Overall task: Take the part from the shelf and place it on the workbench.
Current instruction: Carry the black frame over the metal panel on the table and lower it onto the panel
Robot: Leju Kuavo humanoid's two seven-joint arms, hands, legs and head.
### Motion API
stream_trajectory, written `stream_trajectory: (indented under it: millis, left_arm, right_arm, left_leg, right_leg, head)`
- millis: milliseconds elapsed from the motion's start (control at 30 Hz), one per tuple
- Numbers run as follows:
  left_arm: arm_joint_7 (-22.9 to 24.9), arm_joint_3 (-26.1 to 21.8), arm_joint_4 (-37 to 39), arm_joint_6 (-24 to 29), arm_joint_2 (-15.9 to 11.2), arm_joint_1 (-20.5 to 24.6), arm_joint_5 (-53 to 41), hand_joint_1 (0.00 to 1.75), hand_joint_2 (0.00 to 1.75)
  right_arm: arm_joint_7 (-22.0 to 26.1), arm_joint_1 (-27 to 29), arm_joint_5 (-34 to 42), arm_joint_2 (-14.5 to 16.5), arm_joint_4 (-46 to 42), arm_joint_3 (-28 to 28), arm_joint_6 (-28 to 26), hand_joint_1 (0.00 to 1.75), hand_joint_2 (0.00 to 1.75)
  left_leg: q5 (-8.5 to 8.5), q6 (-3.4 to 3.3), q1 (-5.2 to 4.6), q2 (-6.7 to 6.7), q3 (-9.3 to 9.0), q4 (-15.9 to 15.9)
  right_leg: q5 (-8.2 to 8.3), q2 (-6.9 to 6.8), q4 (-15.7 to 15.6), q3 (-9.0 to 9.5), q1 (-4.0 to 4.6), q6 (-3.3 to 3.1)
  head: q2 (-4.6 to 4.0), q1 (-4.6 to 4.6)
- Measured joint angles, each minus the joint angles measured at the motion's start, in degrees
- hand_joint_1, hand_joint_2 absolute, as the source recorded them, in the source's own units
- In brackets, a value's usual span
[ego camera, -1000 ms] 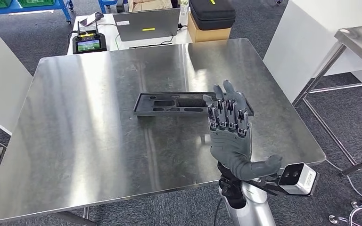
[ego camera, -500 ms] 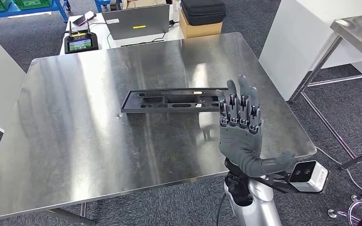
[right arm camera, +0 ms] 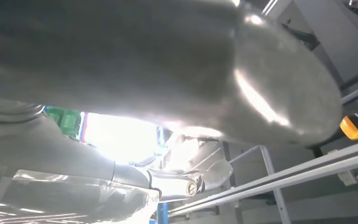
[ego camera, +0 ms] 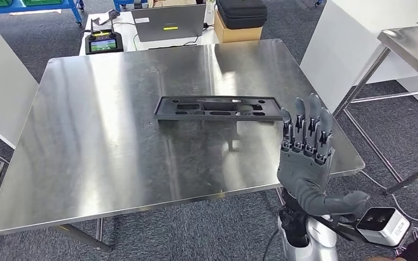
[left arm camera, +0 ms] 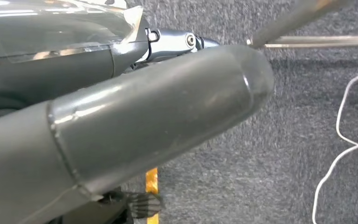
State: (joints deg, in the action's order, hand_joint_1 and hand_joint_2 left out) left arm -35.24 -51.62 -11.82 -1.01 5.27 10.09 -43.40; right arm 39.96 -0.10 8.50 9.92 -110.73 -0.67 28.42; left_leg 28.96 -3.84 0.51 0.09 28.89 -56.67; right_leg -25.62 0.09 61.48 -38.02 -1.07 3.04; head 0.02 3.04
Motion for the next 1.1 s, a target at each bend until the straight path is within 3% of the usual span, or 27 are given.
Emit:
stream_trajectory:
  millis: [67, 100, 133, 167, 200, 267, 300, 367, 433, 467, 533, 600, 633, 667, 700, 767, 800, 867, 933, 967, 1033, 1100]
  left_arm:
    - [-0.05, -0.01, -0.04, -0.19, -0.25, 0.03, 0.08, 0.00, 0.00]
    - [-0.05, -0.01, -0.05, -0.20, -0.31, 0.02, 0.09, 0.00, 0.00]
    - [-0.05, -0.02, -0.05, -0.20, -0.34, 0.02, 0.10, 0.00, 0.00]
    - [-0.05, -0.02, -0.04, -0.20, -0.36, 0.02, 0.11, 0.00, 0.00]
    - [-0.05, -0.02, -0.04, -0.20, -0.36, 0.02, 0.12, 0.00, 0.00]
    - [-0.07, 0.01, -0.05, -0.20, -0.27, 0.06, 0.11, 0.00, 0.00]
    - [-0.07, 0.01, -0.05, -0.20, -0.22, 0.09, 0.11, 0.00, 0.00]
    - [-0.07, 0.02, -0.05, -0.20, -0.20, 0.13, 0.07, 0.00, 0.00]
    - [-0.06, 0.07, -0.05, -0.22, -0.28, 0.12, -0.03, 0.00, 0.00]
    - [-0.06, 0.12, -0.06, -0.23, -0.32, 0.12, -0.08, 0.00, 0.00]
    - [-0.04, 0.21, -0.07, -0.21, -0.41, 0.13, -0.12, 0.00, 0.00]
    - [0.00, 0.24, -0.07, -0.16, -0.56, 0.09, -0.13, 0.00, 0.00]
    - [0.03, 0.24, -0.07, -0.14, -0.65, 0.07, -0.17, 0.00, 0.00]
    - [0.06, 0.24, -0.07, -0.12, -0.73, 0.06, -0.21, 0.00, 0.00]
    - [0.08, 0.26, -0.07, -0.09, -0.80, 0.07, -0.26, 0.00, 0.00]
    - [0.10, 0.36, -0.07, -0.09, -0.84, 0.14, -0.30, 0.00, 0.00]
    - [0.11, 0.45, -0.07, -0.09, -0.84, 0.18, -0.31, 0.00, 0.00]
    - [0.13, 0.62, -0.08, -0.09, -0.84, 0.22, -0.34, 0.00, 0.00]
    - [0.13, 0.74, -0.09, -0.09, -0.85, 0.24, -0.36, 0.00, 0.00]
    - [0.13, 0.78, -0.09, -0.09, -0.81, 0.30, -0.36, 0.00, 0.00]
    - [0.12, 0.82, -0.11, -0.09, -0.79, 0.44, -0.36, 0.00, 0.00]
    - [0.12, 0.82, -0.13, -0.09, -0.83, 0.48, -0.36, 0.00, 0.00]
  right_arm:
    - [-0.01, 0.22, -0.09, 0.07, -0.13, -0.13, -0.19, 0.00, 0.00]
    - [0.00, 0.37, -0.07, 0.08, -0.14, -0.21, -0.21, 0.00, 0.00]
    - [0.00, 0.49, -0.05, 0.09, -0.15, -0.28, -0.22, 0.00, 0.00]
    - [0.00, 0.56, -0.03, 0.09, -0.15, -0.33, -0.23, 0.00, 0.00]
    - [0.00, 0.58, -0.02, 0.11, -0.19, -0.35, -0.24, 0.00, 0.00]
    - [-0.01, 0.54, 0.00, 0.15, -0.40, -0.36, -0.25, 0.00, 0.00]
    - [-0.01, 0.54, 0.02, 0.18, -0.54, -0.37, -0.26, 0.00, 0.00]
    - [-0.01, 0.55, 0.00, 0.19, -0.69, -0.41, -0.43, 0.00, 0.00]
    - [-0.01, 0.55, -0.11, 0.22, -0.75, -0.47, -0.72, 0.00, 0.00]
    - [-0.01, 0.53, -0.18, 0.25, -0.77, -0.49, -0.82, 0.00, 0.00]
    - [0.01, 0.58, -0.26, 0.35, -0.78, -0.53, -0.97, 0.00, 0.00]
    - [0.01, 0.78, -0.33, 0.44, -0.78, -0.59, -1.17, 0.00, 0.00]
    - [0.00, 0.90, -0.39, 0.45, -0.78, -0.63, -1.28, 0.00, 0.00]
    - [0.00, 1.02, -0.46, 0.46, -0.78, -0.68, -1.38, 0.00, 0.00]
    - [0.00, 1.11, -0.55, 0.46, -0.78, -0.72, -1.45, 0.00, 0.00]
    - [0.00, 1.16, -0.66, 0.48, -0.82, -0.79, -1.51, 0.00, 0.00]
    - [0.00, 1.17, -0.68, 0.50, -0.86, -0.81, -1.53, 0.00, 0.00]
    - [0.01, 1.20, -0.67, 0.57, -0.99, -0.85, -1.55, 0.00, 0.00]
    - [0.02, 1.25, -0.66, 0.60, -1.06, -0.87, -1.57, 0.00, 0.00]
    - [0.02, 1.27, -0.66, 0.60, -1.07, -0.88, -1.60, 0.00, 0.00]
    - [0.02, 1.28, -0.64, 0.59, -1.06, -0.89, -1.64, 0.00, 0.00]
    - [0.02, 1.34, -0.62, 0.56, -1.06, -0.90, -1.68, 0.00, 0.00]
  left_leg:
    - [-0.95, -0.51, -0.36, 0.18, 1.23, -0.04]
    - [-1.38, -0.60, -0.57, 0.24, 1.83, -0.07]
    - [-1.78, -0.68, -0.82, 0.27, 2.38, -0.09]
    - [-2.13, -0.72, -1.09, 0.27, 2.81, -0.11]
    - [-2.42, -0.75, -1.34, 0.24, 3.13, -0.12]
    - [-2.93, -0.63, -1.71, 0.20, 3.56, -0.14]
    - [-3.20, -0.44, -1.73, 0.22, 3.74, -0.17]
    - [-3.78, 0.13, -1.56, 0.29, 4.08, -0.19]
    - [-3.59, 0.75, -1.42, 0.18, 4.35, -0.55]
    - [-2.51, 1.14, -1.35, 0.05, 4.78, -1.54]
    - [1.81, 2.03, -0.88, -0.20, 6.74, -6.85]
    - [5.80, 2.93, -0.16, -0.23, 9.11, -14.26]
    - [6.30, 3.36, 0.24, -0.23, 9.46, -16.29]
    - [5.56, 3.79, 0.65, -0.21, 8.69, -16.02]
    - [4.01, 4.22, 1.07, -0.18, 6.83, -13.50]
    - [1.59, 5.09, 1.61, -0.24, 2.14, -5.81]
    - [1.07, 5.11, 1.63, -0.35, 0.84, -3.28]
    - [0.91, 4.42, 1.24, -0.60, 0.75, -2.13]
    - [0.17, 3.10, 0.97, -0.51, 1.56, -2.04]
    - [-0.38, 2.27, 0.83, -0.43, 2.00, -1.91]
    - [-1.53, 0.78, 0.67, -0.24, 3.21, -1.69]
    - [-2.65, 0.16, 0.36, -0.14, 4.76, -1.71]
  right_leg:
    - [-4.50, -0.01, 7.80, -2.50, -0.03, -0.68]
    - [-5.80, -0.01, 11.07, -3.19, 0.00, -0.66]
    - [-6.09, 0.00, 12.52, -2.93, 0.11, -0.45]
    - [-5.49, 0.00, 11.61, -1.52, 0.25, -0.20]
    - [-4.36, 0.00, 8.27, 1.10, 0.49, -0.11]
    - [-3.10, -0.05, -0.84, 7.04, 1.21, -0.90]
    - [-2.91, -0.06, -4.11, 9.08, 1.54, -1.42]
    - [-2.89, -0.10, -6.19, 10.33, 1.95, -2.06]
    - [-2.10, -0.18, -6.80, 10.02, 1.31, -2.55]
    - [-1.64, -0.29, -7.12, 9.83, 0.90, -2.94]
    - [-0.81, -0.50, -7.30, 9.18, 0.40, -3.46]
    - [-0.17, -0.57, -7.01, 8.05, 0.29, -3.52]
    - [0.13, -0.58, -6.78, 7.47, 0.17, -3.35]
    - [0.34, -0.59, -6.46, 6.92, -0.03, -3.12]
    - [0.49, -0.59, -6.02, 6.40, -0.30, -2.93]
    - [0.67, -0.57, -4.83, 5.22, -0.56, -2.46]
    - [0.84, -0.55, -4.35, 4.70, -0.50, -2.10]
    - [1.45, -0.47, -4.03, 3.98, -0.09, -1.02]
    - [1.80, -0.40, -3.97, 3.47, 0.04, -0.03]
    - [1.05, -0.36, -3.23, 2.84, -0.02, 0.12]
    - [-2.87, -0.32, 1.82, 0.52, -0.24, -0.31]
    - [-7.04, -0.29, 9.66, -1.99, -0.18, -0.56]
  head:
    - [0.00, 0.08]
    - [0.00, 0.08]
    - [0.00, 0.08]
    - [0.00, 0.08]
    - [0.00, 0.07]
    - [0.00, 0.01]
    - [0.00, -0.04]
    - [0.00, -0.10]
    - [0.00, -0.10]
    - [0.00, -0.14]
    - [0.00, -0.24]
    - [0.00, -0.29]
    - [0.00, -0.29]
    - [0.00, -0.29]
    - [0.00, -0.30]
    - [0.00, -0.38]
    - [0.00, -0.38]
    - [0.00, -0.37]
    - [0.00, -0.29]
    - [0.00, -0.25]
    - [0.00, -0.11]
    - [0.00, -0.02]
